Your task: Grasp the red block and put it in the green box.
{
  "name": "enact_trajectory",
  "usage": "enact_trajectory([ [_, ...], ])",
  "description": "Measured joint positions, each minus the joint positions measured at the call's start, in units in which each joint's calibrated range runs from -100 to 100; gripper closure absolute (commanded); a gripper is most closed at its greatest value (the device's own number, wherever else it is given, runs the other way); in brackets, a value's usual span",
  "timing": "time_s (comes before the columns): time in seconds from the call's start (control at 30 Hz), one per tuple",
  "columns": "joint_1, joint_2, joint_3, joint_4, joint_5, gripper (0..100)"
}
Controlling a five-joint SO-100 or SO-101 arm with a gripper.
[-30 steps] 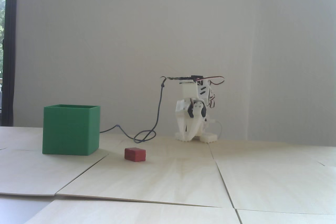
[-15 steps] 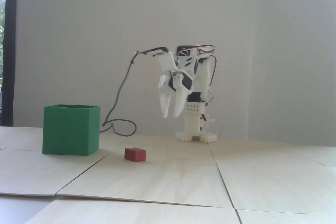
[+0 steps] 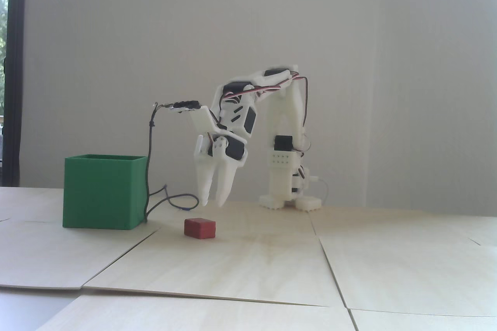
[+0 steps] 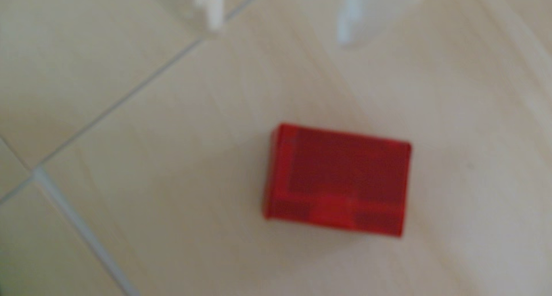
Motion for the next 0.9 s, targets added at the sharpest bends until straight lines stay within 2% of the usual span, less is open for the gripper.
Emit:
enact_trajectory([
  [0.13, -0.76, 0.0, -0.09, 2.83, 3.54, 79],
  [0.43, -1.83, 1.08, -3.04, 4.33, 4.68, 79],
  [0.63, -4.13, 4.15, -12.8, 9.32, 4.68, 79],
  [0.9, -5.73, 15.69, -31.51, 22.55, 4.68, 79],
])
